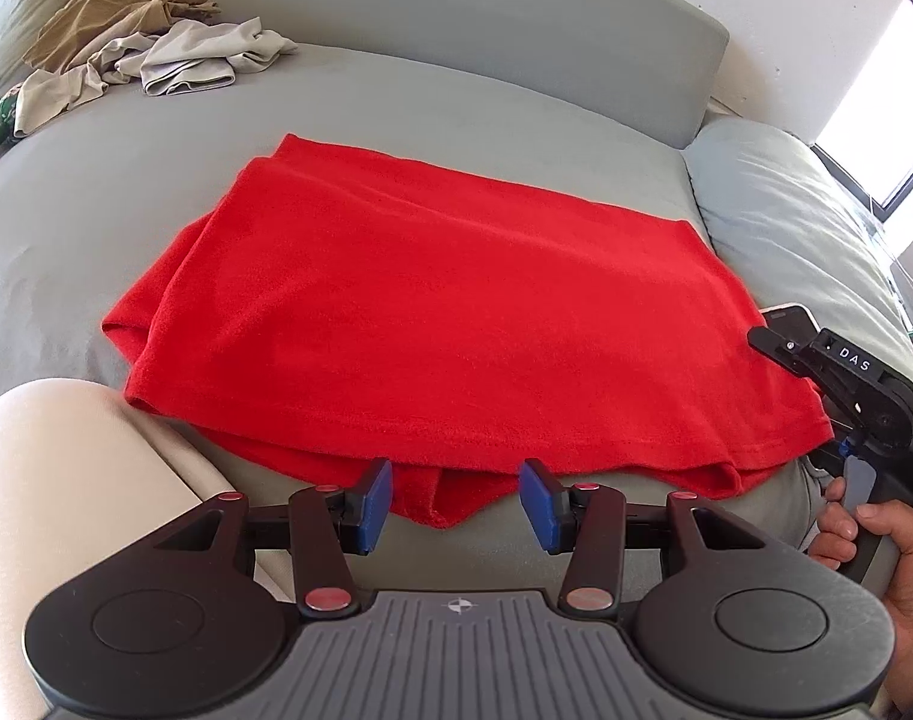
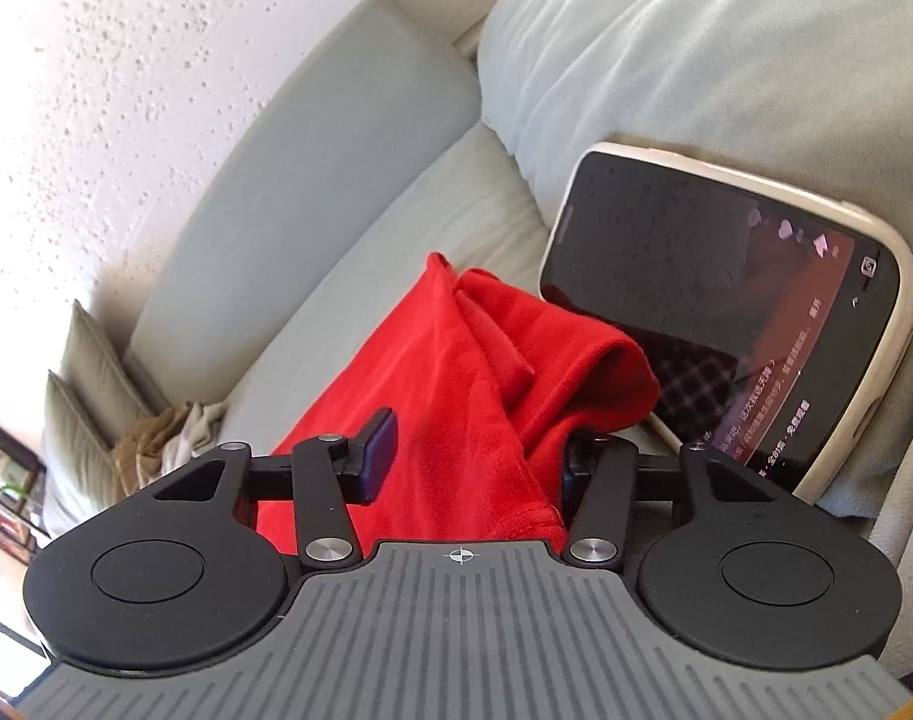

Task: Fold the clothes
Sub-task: 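Grasp a corner of the folded shirt with the right gripper and lift it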

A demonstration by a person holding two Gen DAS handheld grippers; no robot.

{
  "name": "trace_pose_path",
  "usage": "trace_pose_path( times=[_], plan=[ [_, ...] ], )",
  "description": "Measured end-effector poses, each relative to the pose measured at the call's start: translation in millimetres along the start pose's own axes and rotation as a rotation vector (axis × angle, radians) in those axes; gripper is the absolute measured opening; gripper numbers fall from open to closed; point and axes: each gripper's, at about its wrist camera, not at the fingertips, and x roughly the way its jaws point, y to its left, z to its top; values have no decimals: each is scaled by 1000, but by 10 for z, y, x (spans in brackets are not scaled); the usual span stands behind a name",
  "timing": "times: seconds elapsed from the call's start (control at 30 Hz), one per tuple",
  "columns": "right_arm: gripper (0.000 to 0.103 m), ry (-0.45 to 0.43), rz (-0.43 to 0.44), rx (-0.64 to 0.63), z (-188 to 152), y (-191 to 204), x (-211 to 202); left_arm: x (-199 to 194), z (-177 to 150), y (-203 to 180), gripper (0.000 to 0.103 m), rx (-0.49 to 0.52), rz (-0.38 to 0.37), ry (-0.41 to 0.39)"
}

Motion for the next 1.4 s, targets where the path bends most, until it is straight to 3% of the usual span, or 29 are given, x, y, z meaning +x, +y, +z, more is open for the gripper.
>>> trace_pose_path(
  times=[0.13, 0.2, 0.27, 0.4, 0.53, 0.63, 0.77, 0.87, 0.97, 1.03, 1.13, 1.23, 1.4],
  plan=[
    [33, 23, -19, -1, 82, 21, 49, -108, 76, 88, 46, -24, -23, -43],
    [17, 45, -50, -27, 92, 72, 101, -192, 103, 178, 46, -52, -29, -66],
    [14, 64, -93, -84, 114, 201, 112, -291, 111, 304, 46, -86, -25, -88],
    [13, 112, -257, -307, 160, 690, 161, -499, 111, 638, 46, -173, 12, -146],
    [12, 72, -366, -611, 25, 1331, 173, -692, 113, 976, 46, -260, 64, -219],
    [11, 49, -341, -846, -247, 1906, 206, -808, 105, 1210, 46, -314, 100, -256],
    [11, 35, -187, -1093, -774, 2627, 188, -887, 57, 1494, 46, -381, 127, -269],
    [11, 97, -73, -1207, -1238, 3016, 287, -886, 9, 1632, 46, -426, 133, -260],
    [11, 217, -36, -1289, -1716, 3170, 538, -887, -31, 1729, 46, -462, 128, -254],
    [11, 314, -57, -1311, -1963, 3170, 727, -893, -59, 1764, 46, -476, 122, -252],
    [11, 303, -81, -1331, -2148, 3177, 730, -884, -108, 1810, 46, -495, 114, -246],
    [11, 325, -80, -1174, -1945, 3164, 699, -852, -139, 1867, 46, -523, 102, -235],
    [11, 290, -53, -765, -1341, 3207, 689, -842, -139, 1912, 46, -534, 99, -238]
  ],
)
